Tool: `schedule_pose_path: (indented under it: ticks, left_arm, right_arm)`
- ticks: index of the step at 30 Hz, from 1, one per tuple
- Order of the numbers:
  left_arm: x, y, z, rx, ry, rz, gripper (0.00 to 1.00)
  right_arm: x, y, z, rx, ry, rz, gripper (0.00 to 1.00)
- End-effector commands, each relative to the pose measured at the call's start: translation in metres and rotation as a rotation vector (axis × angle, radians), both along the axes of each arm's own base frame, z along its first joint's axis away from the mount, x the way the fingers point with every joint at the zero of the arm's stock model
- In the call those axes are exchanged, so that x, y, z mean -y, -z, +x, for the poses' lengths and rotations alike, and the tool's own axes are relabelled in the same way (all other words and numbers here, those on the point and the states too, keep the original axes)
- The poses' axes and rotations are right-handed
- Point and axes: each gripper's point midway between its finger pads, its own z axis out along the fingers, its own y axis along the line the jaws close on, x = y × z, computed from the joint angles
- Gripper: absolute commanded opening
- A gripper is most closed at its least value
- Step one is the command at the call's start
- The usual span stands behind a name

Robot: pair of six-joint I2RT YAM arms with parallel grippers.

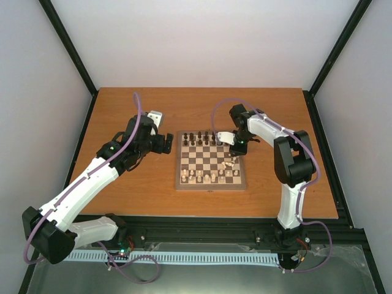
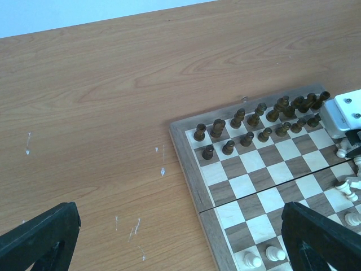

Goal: Set up the chess pieces on the board

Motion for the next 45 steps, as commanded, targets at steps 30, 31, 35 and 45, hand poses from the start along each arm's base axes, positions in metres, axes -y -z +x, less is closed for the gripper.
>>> schedule_pose_path:
  ticks: [30,31,35,45]
  left_arm:
    - [0.004,-0.009,-0.001,0.018,0.027,-0.013,0.99]
    - [0.004,-0.009,-0.001,0.016,0.027,-0.014,0.99]
    - [0.008,-0.007,-0.001,0.003,0.04,-0.031,0.99]
    - [0.061,-0.005,-0.015,-0.136,0.237,-0.232,0.87]
  right_arm:
    - [-0.003,0.001,-0.014,-0.048,0.001,0.012,0.15]
    - [-0.005,-0.003,-0.014,-0.055,0.013,0.037,0.14]
    - [-0.016,-0.023,-0.012,-0.069,0.058,0.152,0.14]
    - [-0.053,-0.074,-0.028,-0.112,0.09,0.418,0.15]
